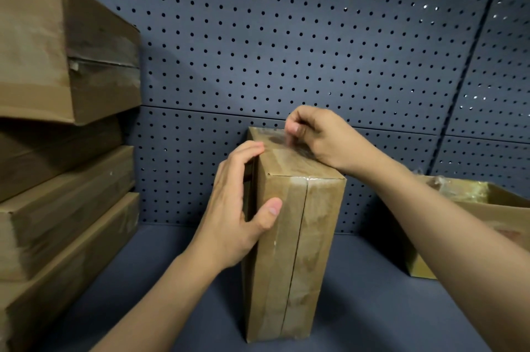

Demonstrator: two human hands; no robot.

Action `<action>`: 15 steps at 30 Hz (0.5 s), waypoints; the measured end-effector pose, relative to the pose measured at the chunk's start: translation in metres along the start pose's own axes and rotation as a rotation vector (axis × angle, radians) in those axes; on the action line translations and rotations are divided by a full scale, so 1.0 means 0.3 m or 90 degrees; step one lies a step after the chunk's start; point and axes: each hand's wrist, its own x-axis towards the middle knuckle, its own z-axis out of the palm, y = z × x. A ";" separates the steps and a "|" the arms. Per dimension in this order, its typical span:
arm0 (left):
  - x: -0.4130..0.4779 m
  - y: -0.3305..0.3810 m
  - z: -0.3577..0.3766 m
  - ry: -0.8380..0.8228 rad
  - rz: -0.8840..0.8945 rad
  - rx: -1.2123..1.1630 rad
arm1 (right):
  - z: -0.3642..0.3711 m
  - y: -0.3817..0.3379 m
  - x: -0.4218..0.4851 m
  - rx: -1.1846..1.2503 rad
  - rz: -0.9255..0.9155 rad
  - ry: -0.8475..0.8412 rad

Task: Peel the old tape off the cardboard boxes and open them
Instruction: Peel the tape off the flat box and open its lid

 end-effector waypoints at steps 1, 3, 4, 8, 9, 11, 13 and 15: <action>0.002 0.000 0.000 0.000 0.000 0.000 | 0.002 0.003 -0.006 0.016 -0.004 0.032; 0.004 -0.002 0.000 0.000 0.001 -0.001 | 0.009 0.011 -0.015 0.043 -0.006 0.079; 0.004 -0.002 0.001 -0.001 0.000 -0.002 | 0.012 0.014 -0.017 0.053 -0.006 0.091; 0.002 0.004 -0.004 -0.009 0.000 -0.005 | 0.019 0.018 -0.015 0.093 -0.018 0.119; 0.002 0.004 -0.007 -0.014 0.000 -0.005 | 0.020 0.015 -0.015 0.104 -0.021 0.122; 0.002 0.007 -0.014 -0.025 -0.002 -0.002 | 0.022 0.010 -0.018 0.128 -0.022 0.129; 0.001 0.013 -0.019 -0.033 0.000 0.014 | 0.021 0.009 -0.020 0.137 -0.023 0.133; 0.005 0.021 -0.023 -0.037 0.024 0.048 | 0.018 0.008 -0.022 0.131 -0.025 0.133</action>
